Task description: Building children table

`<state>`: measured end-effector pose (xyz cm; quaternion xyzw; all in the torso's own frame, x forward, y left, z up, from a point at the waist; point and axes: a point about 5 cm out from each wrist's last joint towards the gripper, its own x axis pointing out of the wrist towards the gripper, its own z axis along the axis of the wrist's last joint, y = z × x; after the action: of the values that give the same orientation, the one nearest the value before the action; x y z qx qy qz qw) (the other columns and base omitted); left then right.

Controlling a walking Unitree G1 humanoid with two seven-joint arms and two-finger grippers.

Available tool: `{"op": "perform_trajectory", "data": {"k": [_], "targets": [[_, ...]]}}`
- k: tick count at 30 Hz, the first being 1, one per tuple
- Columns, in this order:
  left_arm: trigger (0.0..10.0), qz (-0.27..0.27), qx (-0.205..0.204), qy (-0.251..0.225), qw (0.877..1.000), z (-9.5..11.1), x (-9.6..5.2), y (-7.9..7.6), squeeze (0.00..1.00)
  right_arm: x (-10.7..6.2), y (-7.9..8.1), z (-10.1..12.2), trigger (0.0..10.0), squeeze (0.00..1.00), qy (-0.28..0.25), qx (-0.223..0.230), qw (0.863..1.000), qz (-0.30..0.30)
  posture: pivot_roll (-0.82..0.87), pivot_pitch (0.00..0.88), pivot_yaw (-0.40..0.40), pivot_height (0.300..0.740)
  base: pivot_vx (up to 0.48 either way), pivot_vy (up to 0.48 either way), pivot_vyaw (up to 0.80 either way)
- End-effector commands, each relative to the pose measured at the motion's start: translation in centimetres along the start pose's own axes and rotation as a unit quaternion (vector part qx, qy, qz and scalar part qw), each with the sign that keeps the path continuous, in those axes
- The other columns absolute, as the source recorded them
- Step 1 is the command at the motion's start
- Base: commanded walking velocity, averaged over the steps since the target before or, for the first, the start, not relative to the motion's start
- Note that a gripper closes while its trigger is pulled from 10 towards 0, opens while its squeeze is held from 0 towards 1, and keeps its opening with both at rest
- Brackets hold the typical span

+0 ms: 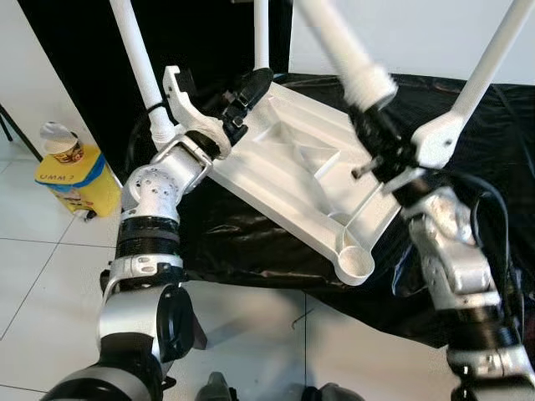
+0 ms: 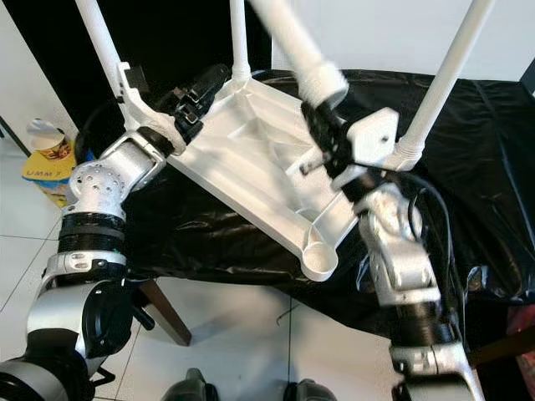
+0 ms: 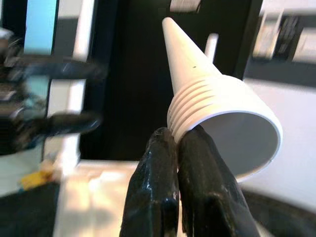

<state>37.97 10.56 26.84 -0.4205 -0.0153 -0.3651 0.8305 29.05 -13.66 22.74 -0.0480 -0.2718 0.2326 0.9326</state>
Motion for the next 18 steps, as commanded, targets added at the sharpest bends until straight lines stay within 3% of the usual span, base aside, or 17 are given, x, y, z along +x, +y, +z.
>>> {"op": "perform_trajectory", "data": {"k": [1, 6, 18], "targets": [[10.0, -0.205, -0.013, 0.006, 0.979, -0.2, 0.1, -2.4, 0.00, 0.1, 0.5, 0.6, 10.0, 0.00, -0.009, -0.003, 1.000, 0.010, -0.03, 0.000, -0.011, 0.740, 0.000, 0.000, 0.00], [10.0, -0.202, -0.047, 0.013, 0.978, -0.9, 0.8, -1.9, 0.00, -1.5, 2.1, 0.0, 10.0, 0.00, 0.022, 0.014, 0.999, 0.035, -0.07, 0.000, 0.001, 0.740, 0.000, 0.000, 0.00], [10.0, -0.185, -0.061, 0.009, 0.981, -0.7, 1.9, -1.3, 0.00, -4.2, 3.3, 0.0, 10.0, 0.00, 0.057, 0.009, 0.996, 0.074, -0.11, 0.000, 0.020, 0.740, 0.000, 0.000, 0.00]]}}
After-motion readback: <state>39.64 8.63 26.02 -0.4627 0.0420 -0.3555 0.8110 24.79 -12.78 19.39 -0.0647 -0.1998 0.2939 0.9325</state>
